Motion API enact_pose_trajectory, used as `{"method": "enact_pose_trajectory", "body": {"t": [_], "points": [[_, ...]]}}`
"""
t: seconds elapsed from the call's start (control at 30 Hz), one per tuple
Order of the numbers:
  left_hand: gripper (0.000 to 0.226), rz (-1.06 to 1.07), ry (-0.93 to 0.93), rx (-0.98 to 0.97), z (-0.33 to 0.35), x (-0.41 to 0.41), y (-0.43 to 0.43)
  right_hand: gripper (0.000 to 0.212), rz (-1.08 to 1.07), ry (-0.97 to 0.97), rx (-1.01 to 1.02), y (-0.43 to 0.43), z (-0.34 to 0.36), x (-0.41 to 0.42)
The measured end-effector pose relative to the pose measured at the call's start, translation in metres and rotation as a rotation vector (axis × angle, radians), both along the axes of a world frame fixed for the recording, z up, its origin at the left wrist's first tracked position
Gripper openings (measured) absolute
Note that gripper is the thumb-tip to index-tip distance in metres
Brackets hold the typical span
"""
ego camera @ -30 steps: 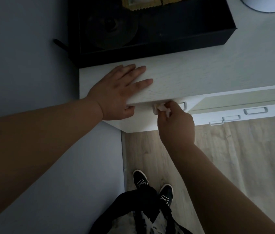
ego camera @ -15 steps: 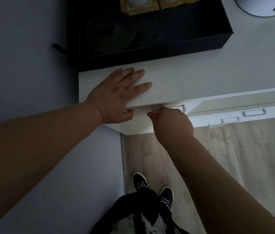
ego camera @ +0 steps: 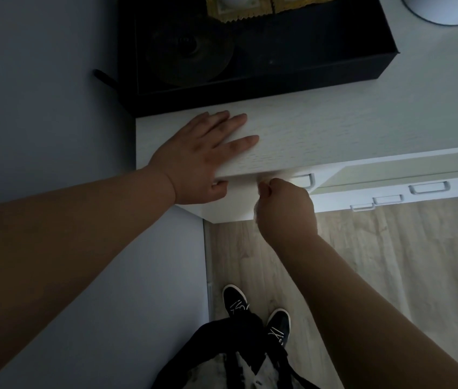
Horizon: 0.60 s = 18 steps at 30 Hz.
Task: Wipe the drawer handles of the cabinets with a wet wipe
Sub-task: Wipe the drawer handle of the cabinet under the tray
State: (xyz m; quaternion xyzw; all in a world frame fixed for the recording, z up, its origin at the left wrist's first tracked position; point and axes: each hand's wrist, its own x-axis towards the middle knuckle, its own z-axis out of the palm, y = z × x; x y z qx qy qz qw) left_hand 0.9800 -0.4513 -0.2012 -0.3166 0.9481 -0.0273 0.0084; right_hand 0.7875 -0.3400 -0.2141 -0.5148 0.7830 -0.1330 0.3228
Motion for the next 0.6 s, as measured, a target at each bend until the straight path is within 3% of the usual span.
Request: {"method": "enact_pose_trajectory", "body": {"t": [0.13,0.3,0.43,0.6], "points": [[0.096,-0.013,0.014,0.008,-0.002,0.001,0.0,0.036,-0.141,-0.212,-0.083,0.003,-0.007,-0.012],[0.097,0.0,-0.02,0.014,-0.002,0.0,-0.001,0.033,-0.052,0.0,-0.096,0.007,-0.007,0.003],[0.094,-0.008,-0.004,0.018,-0.001,0.002,0.0,0.041,-0.26,-0.293,-0.098,0.005,-0.01,-0.008],[0.094,0.004,-0.03,0.024,0.002,-0.001,0.0,0.04,-0.208,-0.224,-0.129,0.009,-0.005,0.001]]}}
